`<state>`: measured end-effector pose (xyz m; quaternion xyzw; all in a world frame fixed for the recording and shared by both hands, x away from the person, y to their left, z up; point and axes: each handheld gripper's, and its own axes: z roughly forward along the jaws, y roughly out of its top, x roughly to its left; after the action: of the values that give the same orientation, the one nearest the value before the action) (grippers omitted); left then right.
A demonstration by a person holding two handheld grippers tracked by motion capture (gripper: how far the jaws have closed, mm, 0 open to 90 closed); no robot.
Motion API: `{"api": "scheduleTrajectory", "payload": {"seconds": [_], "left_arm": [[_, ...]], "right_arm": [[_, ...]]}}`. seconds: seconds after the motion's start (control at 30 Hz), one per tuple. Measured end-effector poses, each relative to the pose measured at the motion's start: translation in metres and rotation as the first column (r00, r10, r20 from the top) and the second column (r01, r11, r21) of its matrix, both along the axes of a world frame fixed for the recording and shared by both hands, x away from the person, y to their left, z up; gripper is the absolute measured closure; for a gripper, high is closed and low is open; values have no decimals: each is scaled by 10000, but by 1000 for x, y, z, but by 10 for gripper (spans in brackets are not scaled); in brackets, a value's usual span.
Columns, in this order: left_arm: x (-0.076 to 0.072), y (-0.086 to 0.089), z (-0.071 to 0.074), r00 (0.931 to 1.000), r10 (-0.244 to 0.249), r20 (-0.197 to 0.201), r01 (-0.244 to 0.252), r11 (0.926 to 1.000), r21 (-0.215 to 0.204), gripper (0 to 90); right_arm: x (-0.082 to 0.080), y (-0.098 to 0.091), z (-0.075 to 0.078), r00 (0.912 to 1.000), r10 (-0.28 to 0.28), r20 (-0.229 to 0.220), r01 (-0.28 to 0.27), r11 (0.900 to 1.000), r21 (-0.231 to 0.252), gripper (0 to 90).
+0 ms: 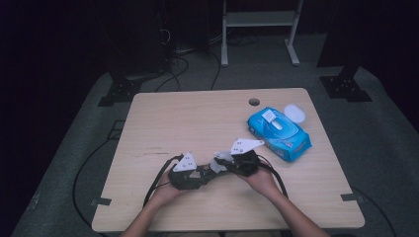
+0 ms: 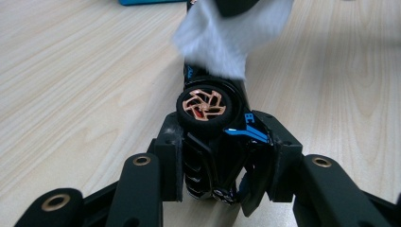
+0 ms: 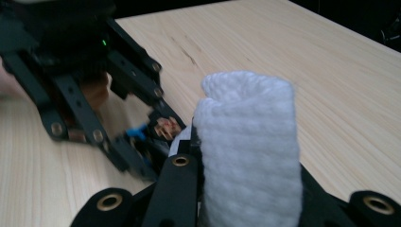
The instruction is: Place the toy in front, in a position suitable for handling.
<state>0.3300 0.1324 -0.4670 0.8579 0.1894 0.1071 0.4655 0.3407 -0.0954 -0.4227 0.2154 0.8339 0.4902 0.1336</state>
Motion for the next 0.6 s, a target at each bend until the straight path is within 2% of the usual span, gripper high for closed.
{"api": "scheduleTrajectory", "payload": {"seconds": [0.03,0.07,0.13,0.2,0.33,0.37,0.4,0.43,0.47,0.5,0.53,0.57,0.6], "left_arm": [[0,0,0,10000,-13,35,13,10000,12,580],[-1,0,0,9999,-43,95,43,10000,45,580],[-1,0,0,9999,-45,111,45,10000,-15,581],[0,0,-1,9999,-50,117,50,10000,-64,581],[0,1,-1,9999,-93,100,93,10000,-35,581],[1,2,-1,9999,-104,84,105,9999,-75,581],[1,2,-1,9999,-104,84,105,9999,-75,581],[1,2,-1,9999,-113,96,114,9999,-71,581],[1,1,-1,9999,-110,132,110,9999,-53,581],[1,0,-1,9997,-133,196,135,9999,-83,582],[1,0,-1,9997,-133,196,135,9999,-83,583],[1,-2,-1,9997,-116,202,117,9999,-51,583],[1,-2,-1,9997,-116,202,117,9999,-51,583]], "right_arm": [[0,10,-2,9997,164,-196,-157,9993,352,796],[0,10,-2,9997,164,-196,-157,9993,352,796],[-2,21,-5,9994,324,-113,-322,9993,185,797],[-3,29,-12,9992,366,153,-361,9989,-308,796],[0,17,-12,9996,82,287,-76,9997,-241,797],[2,7,-12,9989,-206,420,224,9988,-433,797],[2,7,-12,9989,-206,420,224,9988,-433,797],[7,-9,-12,9967,-636,503,665,9960,-596,798],[7,-9,-12,9967,-636,503,665,9960,-596,798],[11,-20,-13,9969,-752,244,760,9966,-329,797],[12,-23,-13,9962,-855,152,859,9959,-298,798],[11,-23,-12,9951,-904,413,923,9946,-478,798],[11,-23,-12,9951,-904,413,923,9946,-478,798]]}}
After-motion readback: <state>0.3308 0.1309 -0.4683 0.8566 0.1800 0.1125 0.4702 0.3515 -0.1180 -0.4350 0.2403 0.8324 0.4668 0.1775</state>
